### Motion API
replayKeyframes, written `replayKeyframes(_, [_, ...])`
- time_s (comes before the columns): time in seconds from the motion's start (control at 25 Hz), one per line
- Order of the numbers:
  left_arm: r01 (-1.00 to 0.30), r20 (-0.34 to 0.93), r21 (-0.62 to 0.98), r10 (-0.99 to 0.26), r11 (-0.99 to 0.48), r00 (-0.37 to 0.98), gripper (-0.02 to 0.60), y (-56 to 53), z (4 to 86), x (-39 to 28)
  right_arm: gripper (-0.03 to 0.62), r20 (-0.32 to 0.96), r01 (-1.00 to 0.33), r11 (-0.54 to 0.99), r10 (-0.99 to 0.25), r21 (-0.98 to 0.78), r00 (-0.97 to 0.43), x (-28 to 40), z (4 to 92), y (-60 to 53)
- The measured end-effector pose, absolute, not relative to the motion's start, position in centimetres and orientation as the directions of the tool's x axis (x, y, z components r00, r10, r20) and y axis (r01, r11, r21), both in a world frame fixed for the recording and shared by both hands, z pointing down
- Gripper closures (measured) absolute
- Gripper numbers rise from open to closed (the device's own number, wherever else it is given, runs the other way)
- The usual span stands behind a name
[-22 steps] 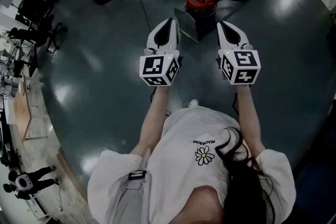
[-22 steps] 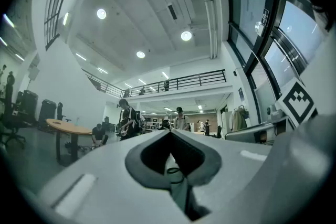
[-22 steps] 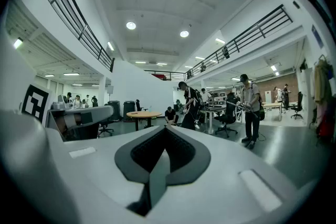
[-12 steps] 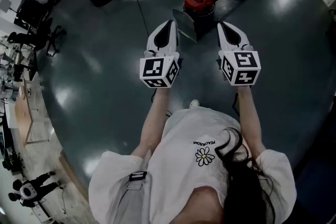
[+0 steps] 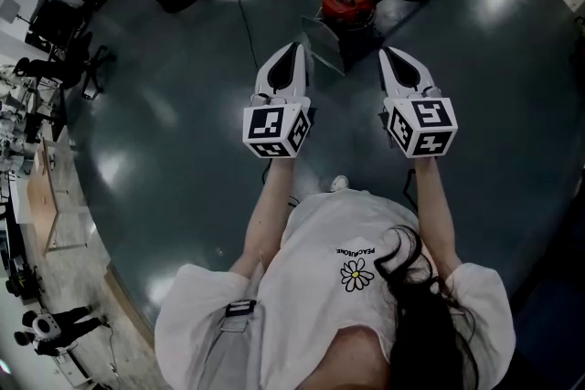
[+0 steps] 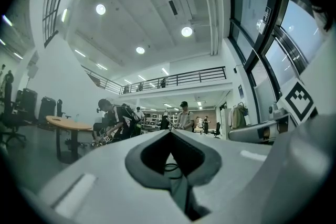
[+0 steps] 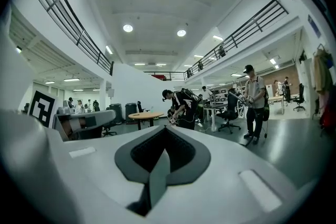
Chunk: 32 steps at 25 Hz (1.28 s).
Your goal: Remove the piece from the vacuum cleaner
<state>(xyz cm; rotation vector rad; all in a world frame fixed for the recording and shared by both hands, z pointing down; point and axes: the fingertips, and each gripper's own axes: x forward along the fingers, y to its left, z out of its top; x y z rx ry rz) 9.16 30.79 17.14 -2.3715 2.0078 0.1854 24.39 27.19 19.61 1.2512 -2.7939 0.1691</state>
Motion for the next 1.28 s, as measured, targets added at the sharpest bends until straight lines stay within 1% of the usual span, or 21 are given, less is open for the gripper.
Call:
replayKeyframes(0.48, [-0.984, -0.089, 0.07, -0.984, -0.163, 0.156, 0.581, 29.0, 19.2, 7.5, 0.571, 0.158, -0.771, 0.634, -0.757, -0.053, -0.634, 22.8, 21.9, 24.8])
replayKeyframes(0.64, [-0.983, -0.078, 0.078, -0.984, -0.167, 0.161, 0.581, 28.4, 19.5, 5.9, 0.571, 0.195, -0.788, 0.616, -0.772, -0.004, -0.605, 21.4, 22.6, 24.1])
replayKeyframes(0.92, [-0.974, -0.047, 0.117, -0.981, -0.192, 0.187, 0.581, 26.4, 22.2, 3.6, 0.571, 0.249, -0.81, 0.585, -0.779, -0.041, -0.575, 20.0, 25.5, 22.5])
replayKeyframes(1.16, [-0.964, -0.032, 0.151, -0.975, -0.221, 0.218, 0.581, 24.2, 23.1, 2.2, 0.571, 0.289, -0.838, 0.546, -0.801, -0.008, -0.525, 19.8, 26.2, 21.3])
replayKeyframes(1.28, [-0.962, -0.029, 0.158, -0.975, -0.223, 0.221, 0.581, 23.0, 23.4, 1.5, 0.571, 0.311, -0.844, 0.535, -0.799, -0.02, -0.514, 19.6, 26.7, 19.8])
